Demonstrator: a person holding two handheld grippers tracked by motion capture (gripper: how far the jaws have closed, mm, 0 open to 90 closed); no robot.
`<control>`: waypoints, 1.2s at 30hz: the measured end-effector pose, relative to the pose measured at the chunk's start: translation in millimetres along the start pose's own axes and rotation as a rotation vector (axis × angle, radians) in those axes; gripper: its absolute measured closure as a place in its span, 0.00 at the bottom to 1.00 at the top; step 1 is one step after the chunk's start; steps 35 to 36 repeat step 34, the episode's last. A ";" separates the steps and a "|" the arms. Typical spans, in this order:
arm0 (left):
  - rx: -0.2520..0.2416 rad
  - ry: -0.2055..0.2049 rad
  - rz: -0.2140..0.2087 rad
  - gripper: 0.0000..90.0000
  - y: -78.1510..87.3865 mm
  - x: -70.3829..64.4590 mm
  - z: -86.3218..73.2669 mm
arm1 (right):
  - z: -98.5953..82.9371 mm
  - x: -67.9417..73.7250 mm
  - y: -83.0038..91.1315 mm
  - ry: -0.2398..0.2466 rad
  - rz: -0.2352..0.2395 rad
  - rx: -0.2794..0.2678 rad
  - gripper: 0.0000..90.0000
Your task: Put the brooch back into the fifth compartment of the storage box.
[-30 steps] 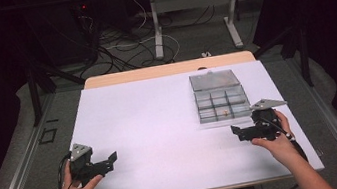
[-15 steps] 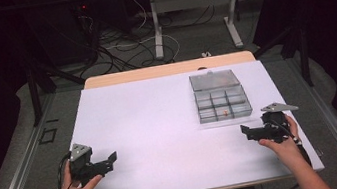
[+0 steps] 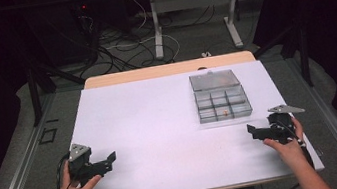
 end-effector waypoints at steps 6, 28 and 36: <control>0.000 0.000 -0.001 0.05 -0.3 0.1 -0.2 | -2.0 -6.1 -1.3 -0.015 -0.006 0.000 0.00; 0.006 -0.001 -0.001 0.05 -2.1 0.0 -0.4 | -6.2 -19.5 -3.7 -0.081 -0.019 0.002 0.00; 0.004 -0.002 -0.003 0.05 -2.0 0.5 -0.2 | -6.8 -19.3 -5.0 -0.077 -0.021 0.006 0.00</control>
Point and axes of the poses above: each handheld gripper's, and its own axes: y roughly backward along the jaws, z roughly out of its top, x roughly to its left, the point moved 3 cm from there along -y, roughly forward along the jaws, and after that the axes turned 5 degrees about z, right-handed, at the moved point
